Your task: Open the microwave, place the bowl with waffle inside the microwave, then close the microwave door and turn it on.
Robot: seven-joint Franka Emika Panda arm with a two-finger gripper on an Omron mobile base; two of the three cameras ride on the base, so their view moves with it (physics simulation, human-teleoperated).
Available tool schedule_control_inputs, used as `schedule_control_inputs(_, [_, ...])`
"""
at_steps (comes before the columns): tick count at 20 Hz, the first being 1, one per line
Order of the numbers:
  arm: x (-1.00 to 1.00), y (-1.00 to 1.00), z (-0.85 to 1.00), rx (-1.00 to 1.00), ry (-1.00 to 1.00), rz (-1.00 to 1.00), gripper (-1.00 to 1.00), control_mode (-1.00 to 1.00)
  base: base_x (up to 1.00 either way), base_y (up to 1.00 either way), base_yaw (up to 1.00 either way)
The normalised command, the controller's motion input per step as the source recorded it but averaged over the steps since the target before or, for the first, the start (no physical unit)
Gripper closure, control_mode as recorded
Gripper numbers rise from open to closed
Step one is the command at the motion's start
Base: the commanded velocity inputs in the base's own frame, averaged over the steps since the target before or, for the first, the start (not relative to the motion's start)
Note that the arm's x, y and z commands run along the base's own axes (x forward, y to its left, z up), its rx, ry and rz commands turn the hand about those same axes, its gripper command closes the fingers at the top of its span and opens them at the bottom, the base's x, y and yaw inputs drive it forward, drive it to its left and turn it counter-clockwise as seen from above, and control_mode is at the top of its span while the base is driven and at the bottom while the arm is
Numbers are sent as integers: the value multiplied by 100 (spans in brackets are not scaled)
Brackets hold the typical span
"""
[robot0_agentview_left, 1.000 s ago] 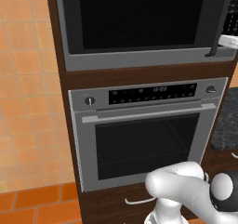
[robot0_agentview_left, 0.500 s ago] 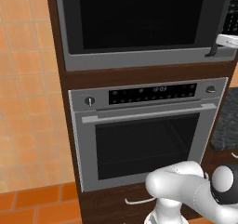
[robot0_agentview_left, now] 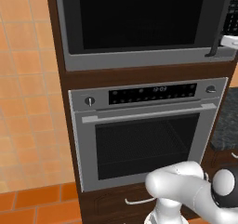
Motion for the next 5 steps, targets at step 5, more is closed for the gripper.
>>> schedule_control_inputs(5, [-94, 15, 0, 0, -16, 0, 100, -100, 0, 0, 0])
